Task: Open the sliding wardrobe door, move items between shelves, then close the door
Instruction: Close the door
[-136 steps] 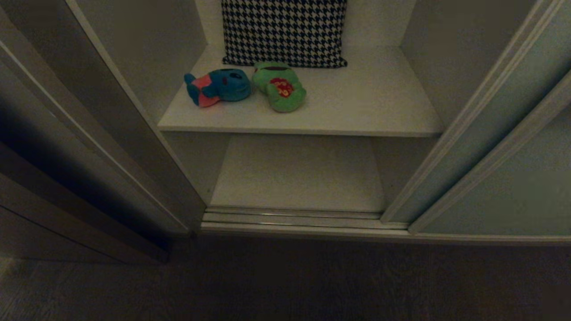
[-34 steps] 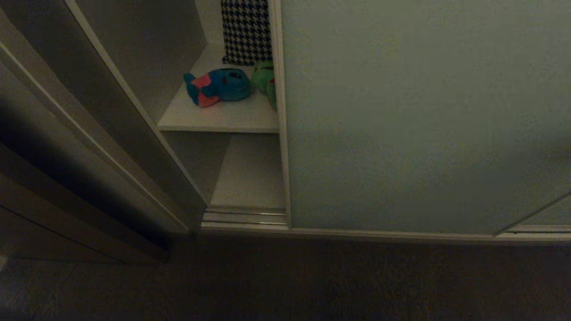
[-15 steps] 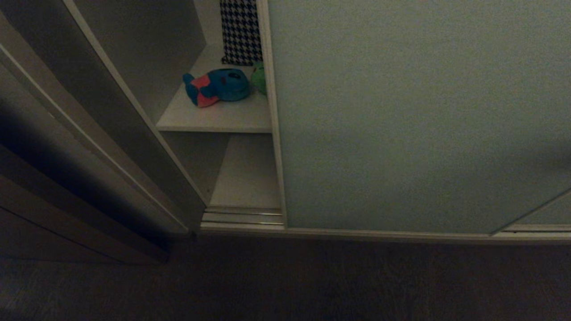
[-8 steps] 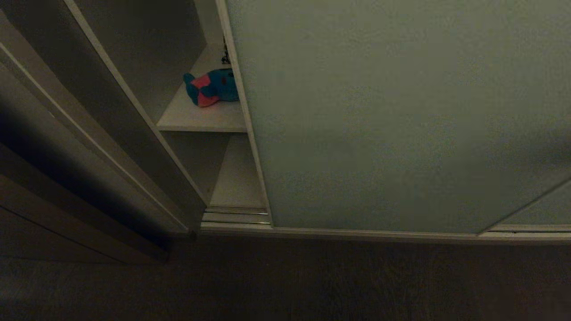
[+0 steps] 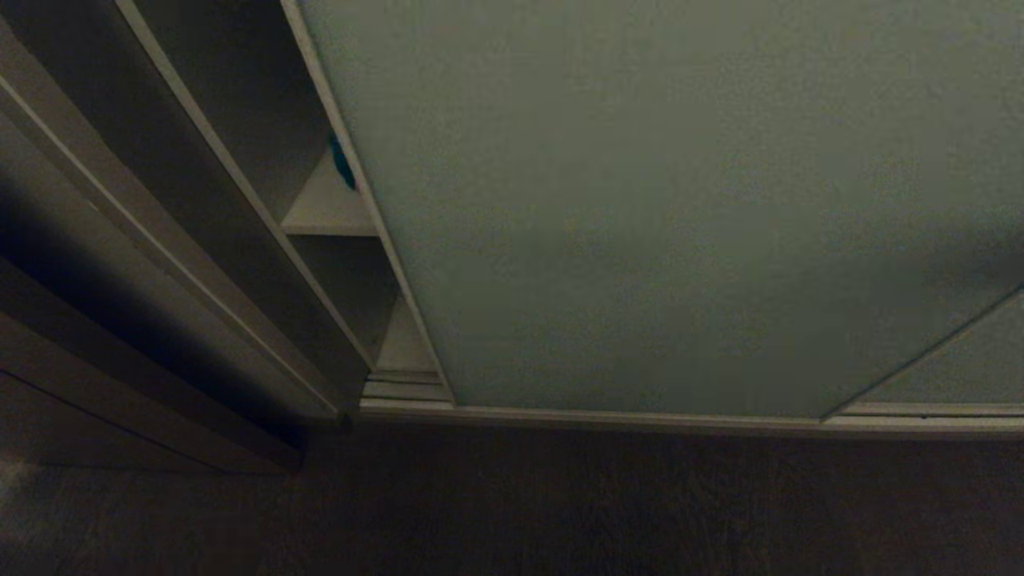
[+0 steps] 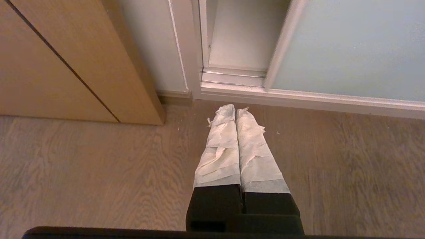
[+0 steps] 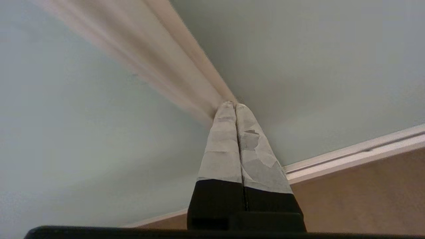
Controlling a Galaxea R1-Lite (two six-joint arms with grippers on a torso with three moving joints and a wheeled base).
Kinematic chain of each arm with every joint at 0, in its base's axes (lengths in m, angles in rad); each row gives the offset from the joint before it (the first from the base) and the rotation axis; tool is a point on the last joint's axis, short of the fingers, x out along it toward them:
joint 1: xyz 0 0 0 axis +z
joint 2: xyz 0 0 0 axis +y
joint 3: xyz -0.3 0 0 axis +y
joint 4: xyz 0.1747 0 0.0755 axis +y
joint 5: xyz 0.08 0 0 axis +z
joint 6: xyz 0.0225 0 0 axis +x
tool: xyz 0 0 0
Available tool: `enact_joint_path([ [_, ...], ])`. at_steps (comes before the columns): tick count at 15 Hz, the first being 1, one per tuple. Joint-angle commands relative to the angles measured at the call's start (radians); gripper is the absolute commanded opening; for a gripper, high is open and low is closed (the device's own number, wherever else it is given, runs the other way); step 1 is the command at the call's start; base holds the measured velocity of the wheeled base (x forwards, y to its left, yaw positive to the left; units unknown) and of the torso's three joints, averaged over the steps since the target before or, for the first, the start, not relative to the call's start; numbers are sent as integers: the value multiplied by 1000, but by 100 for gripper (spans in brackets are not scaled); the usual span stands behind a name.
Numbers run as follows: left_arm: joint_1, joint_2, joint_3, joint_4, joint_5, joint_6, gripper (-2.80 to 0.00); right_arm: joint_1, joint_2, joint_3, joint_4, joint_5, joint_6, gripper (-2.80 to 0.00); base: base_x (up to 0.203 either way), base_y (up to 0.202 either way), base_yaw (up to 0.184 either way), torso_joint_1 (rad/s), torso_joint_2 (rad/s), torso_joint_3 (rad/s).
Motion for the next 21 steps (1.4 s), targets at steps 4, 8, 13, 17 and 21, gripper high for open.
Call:
enact_joint_path([
  [4,-1,1,0,0,1,-1,-280,95,-151,140,-1,7,-1,-280,0,0,0,0,0,0],
  [8,1,1,0,0,1,-1,-280,137,-210,211,-1,8,-6,-280,0,0,0,0,0,0],
  [13,-1,1,0,0,1,-1,-280,183,-297,282,3,8,-14,-280,0,0,0,0,0,0],
  [17,-1,1,0,0,1,-1,-280,222,-366,304,18,2,-67,-280,0,0,0,0,0,0],
  [21,-1,1,0,0,1,-1,-280,323,-391,308,46,-185,-135,-280,0,0,0,0,0,0],
])
